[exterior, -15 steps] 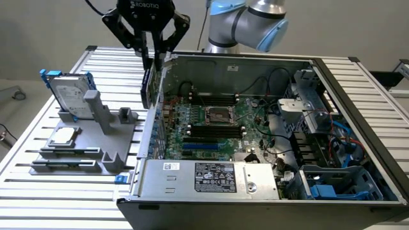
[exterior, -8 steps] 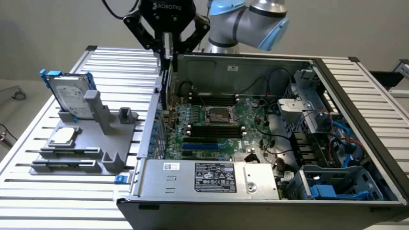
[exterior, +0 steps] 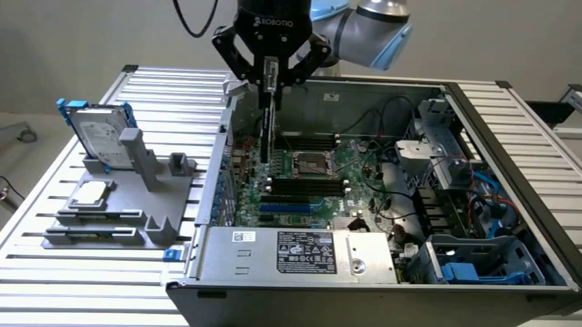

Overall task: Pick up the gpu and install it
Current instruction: 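Pick up the gpu and move the gpu toward the slot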

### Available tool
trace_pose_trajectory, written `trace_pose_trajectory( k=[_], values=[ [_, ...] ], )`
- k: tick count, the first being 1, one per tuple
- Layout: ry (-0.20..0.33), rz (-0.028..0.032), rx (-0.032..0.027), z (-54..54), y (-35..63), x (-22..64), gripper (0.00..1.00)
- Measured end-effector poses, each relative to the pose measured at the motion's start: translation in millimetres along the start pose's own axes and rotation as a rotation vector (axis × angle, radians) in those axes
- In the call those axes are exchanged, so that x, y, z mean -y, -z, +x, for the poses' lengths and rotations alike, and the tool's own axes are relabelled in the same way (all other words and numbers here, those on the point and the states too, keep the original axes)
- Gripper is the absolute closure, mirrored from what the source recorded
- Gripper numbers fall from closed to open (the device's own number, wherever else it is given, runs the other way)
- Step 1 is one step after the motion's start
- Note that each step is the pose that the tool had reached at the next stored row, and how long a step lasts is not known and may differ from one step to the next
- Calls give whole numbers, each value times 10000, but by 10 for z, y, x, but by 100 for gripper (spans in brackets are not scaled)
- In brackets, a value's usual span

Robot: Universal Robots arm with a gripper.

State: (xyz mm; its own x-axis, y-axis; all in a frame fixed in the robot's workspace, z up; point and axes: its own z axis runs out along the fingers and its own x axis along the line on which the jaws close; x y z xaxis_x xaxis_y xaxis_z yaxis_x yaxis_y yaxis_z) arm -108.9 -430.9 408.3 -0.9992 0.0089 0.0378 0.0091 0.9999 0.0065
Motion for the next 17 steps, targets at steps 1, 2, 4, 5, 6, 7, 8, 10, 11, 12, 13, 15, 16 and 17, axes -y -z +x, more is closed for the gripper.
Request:
trace_pose_trajectory(
  k=[1, 2, 4, 5, 6, 7, 8, 10, 11, 12, 13, 15, 16, 17],
  values=[
    [-1, 8, -1, -45, -14, 0, 74],
    [-1, 14, -1, -92, -29, 0, 74],
    [-2, 25, 0, -183, -58, -1, 74],
    [-2, 32, 0, -229, -74, -1, 74],
    [-1, 40, 0, -279, -91, -2, 74],
    [-2, 48, 0, -324, -107, -3, 74],
    [-3, 55, 1, -370, -124, -4, 74],
    [-3, 66, 0, -461, -156, -6, 74],
    [-4, 69, 1, -507, -172, -7, 74],
    [-3, 70, 1, -552, -189, -8, 74],
    [-3, 69, 1, -598, -205, -9, 74],
    [-3, 68, 1, -690, -240, -12, 74],
    [-2, 71, -1, -715, -256, -14, 74],
    [-3, 71, 0, -723, -274, -17, 74]
  ],
)
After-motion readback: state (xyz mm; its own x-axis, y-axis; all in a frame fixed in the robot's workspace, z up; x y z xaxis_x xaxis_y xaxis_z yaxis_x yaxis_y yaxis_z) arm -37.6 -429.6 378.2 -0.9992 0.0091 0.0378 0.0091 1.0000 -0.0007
